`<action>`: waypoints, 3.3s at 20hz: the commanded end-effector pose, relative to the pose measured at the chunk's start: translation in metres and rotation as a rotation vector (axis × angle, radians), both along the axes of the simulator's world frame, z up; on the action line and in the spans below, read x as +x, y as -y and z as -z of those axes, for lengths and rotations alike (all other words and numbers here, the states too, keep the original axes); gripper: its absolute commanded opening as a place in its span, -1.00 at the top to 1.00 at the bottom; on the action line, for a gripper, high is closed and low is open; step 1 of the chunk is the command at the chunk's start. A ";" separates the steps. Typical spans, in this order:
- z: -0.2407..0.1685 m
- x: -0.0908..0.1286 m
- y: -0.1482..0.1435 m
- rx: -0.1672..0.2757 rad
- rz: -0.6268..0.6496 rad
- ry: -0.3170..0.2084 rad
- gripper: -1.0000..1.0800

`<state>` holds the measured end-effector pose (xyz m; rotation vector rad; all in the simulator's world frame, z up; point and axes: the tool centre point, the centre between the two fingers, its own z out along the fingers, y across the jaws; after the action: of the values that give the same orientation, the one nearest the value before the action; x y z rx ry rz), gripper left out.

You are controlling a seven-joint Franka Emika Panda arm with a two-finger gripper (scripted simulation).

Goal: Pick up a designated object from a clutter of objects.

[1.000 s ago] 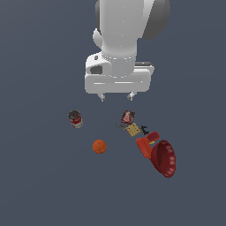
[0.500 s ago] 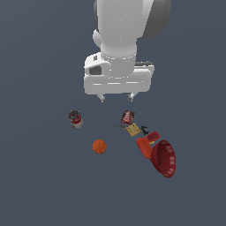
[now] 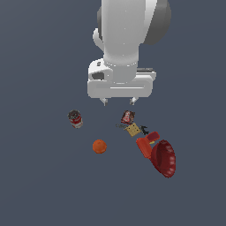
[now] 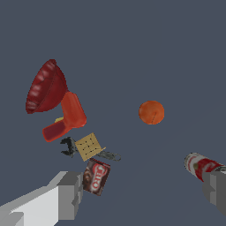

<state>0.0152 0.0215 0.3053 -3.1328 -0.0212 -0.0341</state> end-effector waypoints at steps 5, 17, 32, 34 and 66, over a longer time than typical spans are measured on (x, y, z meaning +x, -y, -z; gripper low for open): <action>0.025 0.001 -0.012 0.009 0.099 -0.005 -0.92; 0.090 -0.002 -0.041 0.024 0.369 -0.018 -0.92; 0.170 -0.021 -0.072 0.023 0.719 -0.031 -0.92; 0.180 -0.025 -0.075 0.021 0.766 -0.031 -0.92; 0.261 -0.052 -0.091 0.003 1.050 -0.025 -0.92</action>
<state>-0.0358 0.1123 0.0510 -2.7295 1.5544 -0.0002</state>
